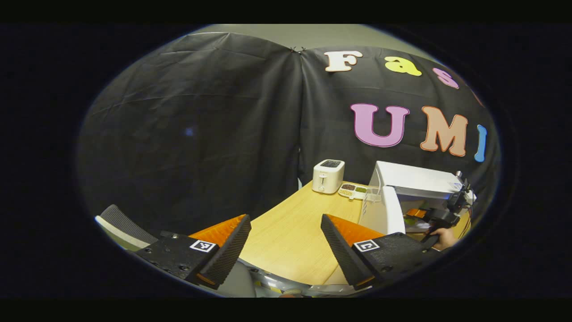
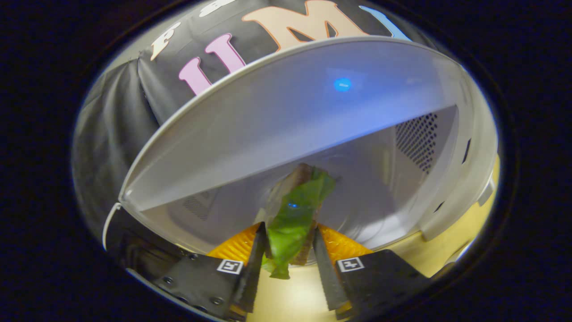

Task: Open the microwave oven with the left hand, put the food in, and close the microwave oven.

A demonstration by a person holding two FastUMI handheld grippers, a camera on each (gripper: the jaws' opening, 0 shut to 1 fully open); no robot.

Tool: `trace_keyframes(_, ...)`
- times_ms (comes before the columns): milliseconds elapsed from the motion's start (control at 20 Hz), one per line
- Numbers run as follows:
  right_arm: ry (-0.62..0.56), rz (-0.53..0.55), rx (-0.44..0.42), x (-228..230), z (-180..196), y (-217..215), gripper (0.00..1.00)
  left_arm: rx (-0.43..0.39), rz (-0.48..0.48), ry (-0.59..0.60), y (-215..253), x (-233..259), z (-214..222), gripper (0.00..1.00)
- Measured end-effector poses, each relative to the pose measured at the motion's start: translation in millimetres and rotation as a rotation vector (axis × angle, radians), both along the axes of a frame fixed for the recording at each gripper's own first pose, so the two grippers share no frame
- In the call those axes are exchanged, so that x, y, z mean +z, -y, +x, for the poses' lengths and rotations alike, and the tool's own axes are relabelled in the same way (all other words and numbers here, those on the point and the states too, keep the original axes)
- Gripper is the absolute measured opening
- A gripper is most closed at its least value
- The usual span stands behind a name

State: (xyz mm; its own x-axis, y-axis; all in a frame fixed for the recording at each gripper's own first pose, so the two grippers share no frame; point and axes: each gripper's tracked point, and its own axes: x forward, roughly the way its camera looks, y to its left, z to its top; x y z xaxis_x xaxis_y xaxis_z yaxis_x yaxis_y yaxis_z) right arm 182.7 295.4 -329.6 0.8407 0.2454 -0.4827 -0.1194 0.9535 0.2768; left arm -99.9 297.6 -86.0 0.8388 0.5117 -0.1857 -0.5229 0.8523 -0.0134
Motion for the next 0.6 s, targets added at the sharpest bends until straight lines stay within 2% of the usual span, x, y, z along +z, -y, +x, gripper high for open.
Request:
trace_keyframes(50,-0.002,-0.045,-0.021,-3,1,10,0.61,-0.004,0.003,-0.002,0,1,1,0.94)
trace_keyframes(100,-0.002,-0.071,-0.024,-6,1,14,0.74,-0.01,0.004,-0.002,1,0,2,0.96)
trace_keyframes(150,0.004,-0.088,-0.025,-6,0,17,0.75,-0.016,0.004,-0.002,2,1,3,0.96)
trace_keyframes(250,0.043,-0.101,-0.022,3,0,21,0.93,-0.027,0.003,0.002,3,1,5,0.94)
trace_keyframes(450,0.107,-0.133,-0.024,26,-11,33,0.91,-0.035,-0.012,0.002,3,-2,5,0.96)
trace_keyframes(500,0.114,-0.144,-0.02,30,-16,36,0.98,-0.042,-0.017,0.005,5,-4,5,0.96)
trace_keyframes(550,0.12,-0.156,-0.019,34,-24,39,0.98,-0.05,-0.023,0.003,5,-5,4,0.94)
trace_keyframes(600,0.129,-0.163,-0.015,39,-34,41,0.98,-0.055,-0.026,0.002,6,-7,1,0.96)
